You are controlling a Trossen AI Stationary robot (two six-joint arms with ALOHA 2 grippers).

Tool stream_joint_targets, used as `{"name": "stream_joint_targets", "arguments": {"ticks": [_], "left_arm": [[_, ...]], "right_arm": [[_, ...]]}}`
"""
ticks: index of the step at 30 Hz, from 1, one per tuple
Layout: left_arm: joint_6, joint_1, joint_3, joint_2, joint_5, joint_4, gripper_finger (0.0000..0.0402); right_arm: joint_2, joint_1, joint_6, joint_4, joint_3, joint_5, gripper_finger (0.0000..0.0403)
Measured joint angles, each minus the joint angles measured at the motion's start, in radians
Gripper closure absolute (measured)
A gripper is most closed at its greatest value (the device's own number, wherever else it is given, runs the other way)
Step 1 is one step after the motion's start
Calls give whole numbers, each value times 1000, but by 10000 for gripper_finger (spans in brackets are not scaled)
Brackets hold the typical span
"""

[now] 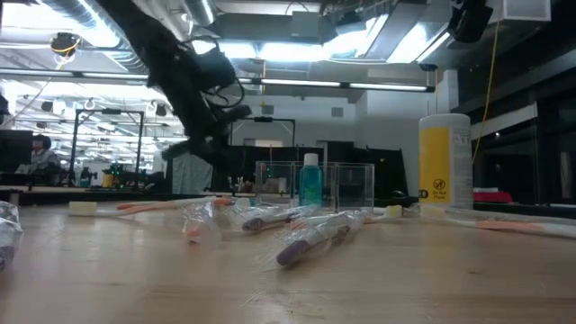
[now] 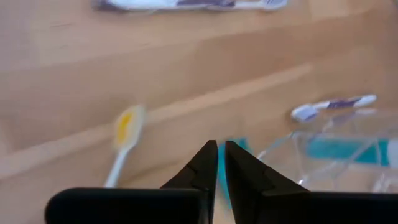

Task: Pick & Place toothbrushing station
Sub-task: Put the blue mouthwash into the middle section of the transparent organizer

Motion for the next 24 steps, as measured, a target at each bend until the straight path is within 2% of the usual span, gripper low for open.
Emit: {"name": "stream_joint_targets", "arguments": {"ticks": [10, 17, 24], "left_arm": [[-46, -26, 93, 222, 77, 58, 392], [-46, -71, 104, 246, 81, -42, 395], [-82, -178, 107, 234, 40, -138, 395]], "right_arm": [[0, 0, 26, 0, 0, 2, 151], [0, 20, 28, 0, 0, 15, 151], [0, 48, 14, 0, 0, 43, 151]]}}
